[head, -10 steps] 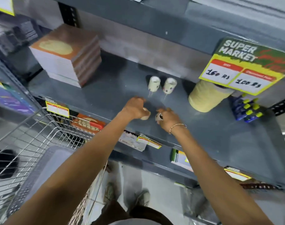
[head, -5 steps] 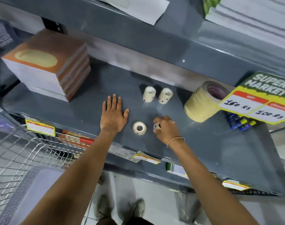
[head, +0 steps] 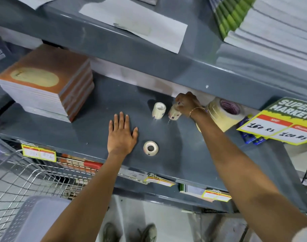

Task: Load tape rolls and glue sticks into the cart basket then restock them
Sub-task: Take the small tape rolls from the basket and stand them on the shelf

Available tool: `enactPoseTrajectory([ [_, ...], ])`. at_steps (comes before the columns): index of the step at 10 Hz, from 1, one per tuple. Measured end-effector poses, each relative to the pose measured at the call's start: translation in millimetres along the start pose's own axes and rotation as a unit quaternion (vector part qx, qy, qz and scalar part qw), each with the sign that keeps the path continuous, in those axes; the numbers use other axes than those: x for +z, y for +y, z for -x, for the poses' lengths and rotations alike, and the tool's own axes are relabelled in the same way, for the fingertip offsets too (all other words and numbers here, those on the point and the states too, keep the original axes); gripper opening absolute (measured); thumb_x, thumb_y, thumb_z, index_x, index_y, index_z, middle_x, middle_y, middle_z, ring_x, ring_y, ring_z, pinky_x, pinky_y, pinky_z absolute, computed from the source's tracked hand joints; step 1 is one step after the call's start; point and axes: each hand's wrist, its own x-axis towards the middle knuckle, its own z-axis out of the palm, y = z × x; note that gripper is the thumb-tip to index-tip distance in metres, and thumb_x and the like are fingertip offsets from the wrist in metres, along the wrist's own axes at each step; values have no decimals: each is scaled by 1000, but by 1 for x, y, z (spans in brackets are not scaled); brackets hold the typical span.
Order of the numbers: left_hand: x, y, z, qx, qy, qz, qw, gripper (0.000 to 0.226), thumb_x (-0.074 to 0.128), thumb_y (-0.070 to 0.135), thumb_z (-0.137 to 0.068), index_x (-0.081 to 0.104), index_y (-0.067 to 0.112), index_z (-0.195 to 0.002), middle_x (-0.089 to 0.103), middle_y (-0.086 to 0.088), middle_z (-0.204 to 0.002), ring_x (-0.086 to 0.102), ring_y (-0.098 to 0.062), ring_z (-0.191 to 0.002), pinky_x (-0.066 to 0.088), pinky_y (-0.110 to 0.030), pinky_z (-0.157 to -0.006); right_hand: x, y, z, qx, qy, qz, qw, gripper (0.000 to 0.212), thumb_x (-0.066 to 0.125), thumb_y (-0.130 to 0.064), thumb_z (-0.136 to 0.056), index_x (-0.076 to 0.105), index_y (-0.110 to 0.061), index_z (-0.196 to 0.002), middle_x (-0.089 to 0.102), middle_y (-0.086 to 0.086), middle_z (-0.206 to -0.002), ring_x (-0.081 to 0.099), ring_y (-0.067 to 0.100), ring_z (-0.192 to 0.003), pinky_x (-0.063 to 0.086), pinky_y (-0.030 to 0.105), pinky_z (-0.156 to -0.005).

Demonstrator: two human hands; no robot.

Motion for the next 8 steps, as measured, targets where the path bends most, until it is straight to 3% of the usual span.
enactPoseTrajectory([
  [2, 2, -1, 0, 2, 2, 0, 1000, 68, 13, 52, -96, 4, 12, -150, 1, -10, -161, -3, -27, -148, 3, -43, -123, 9, 1, -7, -11, -35, 10, 999, 34, 51, -8, -90, 59, -12, -123, 53, 19, -130, 52, 34, -120, 41, 29, -101],
  [8, 3, 0, -1, -2, 6, 4, 1000, 67, 15, 51, -96, 8, 12, -150, 6, -10, -160, 0, -28, -149, 5, -44, -123, 13, 3, -12, -14, -59, 20, 998, 44, 58, -7, -87, 55, -14, -130, 51, 16, -135, 49, 33, -125, 39, 31, -106],
])
